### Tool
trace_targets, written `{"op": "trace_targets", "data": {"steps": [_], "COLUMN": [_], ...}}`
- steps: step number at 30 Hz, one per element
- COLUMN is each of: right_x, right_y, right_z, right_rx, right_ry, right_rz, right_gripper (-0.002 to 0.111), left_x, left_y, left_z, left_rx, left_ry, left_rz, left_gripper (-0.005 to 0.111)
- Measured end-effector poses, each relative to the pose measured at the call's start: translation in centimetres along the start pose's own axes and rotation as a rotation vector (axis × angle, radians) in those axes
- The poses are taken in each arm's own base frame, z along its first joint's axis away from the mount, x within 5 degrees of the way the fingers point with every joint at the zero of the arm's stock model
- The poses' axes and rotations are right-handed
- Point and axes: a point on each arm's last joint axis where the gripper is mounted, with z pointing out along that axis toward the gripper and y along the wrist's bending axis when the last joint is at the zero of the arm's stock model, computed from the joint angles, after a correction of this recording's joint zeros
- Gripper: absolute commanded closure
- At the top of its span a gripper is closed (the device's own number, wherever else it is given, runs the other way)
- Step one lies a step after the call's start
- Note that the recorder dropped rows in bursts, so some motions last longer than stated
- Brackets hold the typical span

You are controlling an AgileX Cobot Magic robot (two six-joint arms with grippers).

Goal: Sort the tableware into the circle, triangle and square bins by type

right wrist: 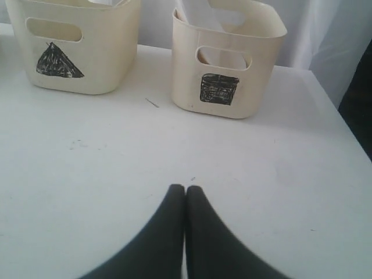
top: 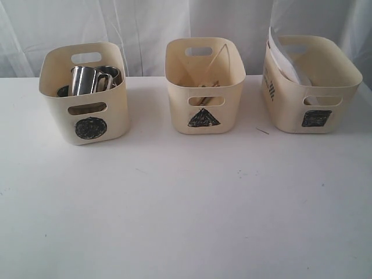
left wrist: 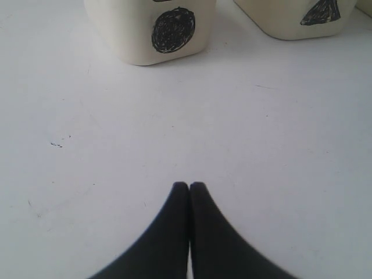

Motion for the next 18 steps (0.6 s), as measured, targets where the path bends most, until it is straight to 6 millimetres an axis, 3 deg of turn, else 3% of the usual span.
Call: {"op": "trace_targets", "data": {"steps": [18], "right_x": [0.0], "right_y": [0.01], "right_z": [0.0], "right_rx": [-0.001], "right_ry": [0.0], "right_rz": [-0.018], "right_gripper": [0.108], "left_x": [0.02], "left_y": [0.0], "left_z": [0.0], "left_rx": [0.0], "left_ry": [0.002], "left_rz": [0.0], "left_gripper": [0.107]}}
